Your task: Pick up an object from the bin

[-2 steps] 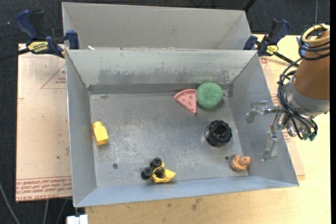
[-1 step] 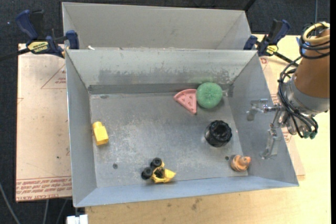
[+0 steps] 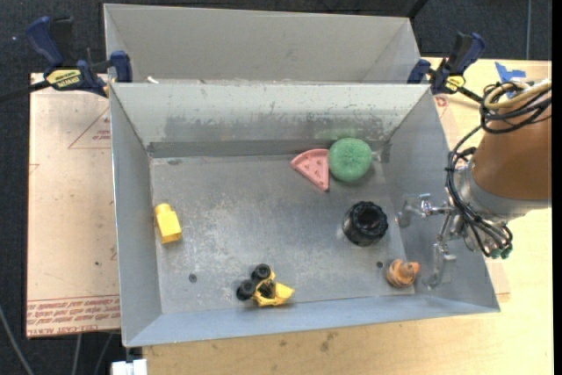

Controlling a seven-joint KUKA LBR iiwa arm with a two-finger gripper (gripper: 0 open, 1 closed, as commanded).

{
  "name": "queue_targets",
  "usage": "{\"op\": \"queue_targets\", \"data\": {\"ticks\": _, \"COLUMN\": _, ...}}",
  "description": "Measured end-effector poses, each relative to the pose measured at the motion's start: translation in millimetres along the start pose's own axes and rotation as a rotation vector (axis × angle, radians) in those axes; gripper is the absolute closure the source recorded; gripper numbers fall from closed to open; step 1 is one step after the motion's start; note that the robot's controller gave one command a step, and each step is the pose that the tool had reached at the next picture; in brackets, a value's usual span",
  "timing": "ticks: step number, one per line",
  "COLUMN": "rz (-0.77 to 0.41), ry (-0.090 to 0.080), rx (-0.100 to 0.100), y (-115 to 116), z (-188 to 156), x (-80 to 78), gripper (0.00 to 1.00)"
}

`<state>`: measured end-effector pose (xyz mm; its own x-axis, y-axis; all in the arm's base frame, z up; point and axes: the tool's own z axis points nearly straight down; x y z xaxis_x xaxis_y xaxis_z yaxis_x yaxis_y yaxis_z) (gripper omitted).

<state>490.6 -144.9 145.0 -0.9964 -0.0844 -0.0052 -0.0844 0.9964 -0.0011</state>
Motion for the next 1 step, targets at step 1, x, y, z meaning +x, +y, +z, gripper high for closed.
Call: {"op": "queue_targets", "data": {"ticks": 1, "rz": -0.028, "ry": 0.003, "rx": -0.002, "y": -1.0, "z": 53.0, "x": 2.1, "gripper": 0.0}}
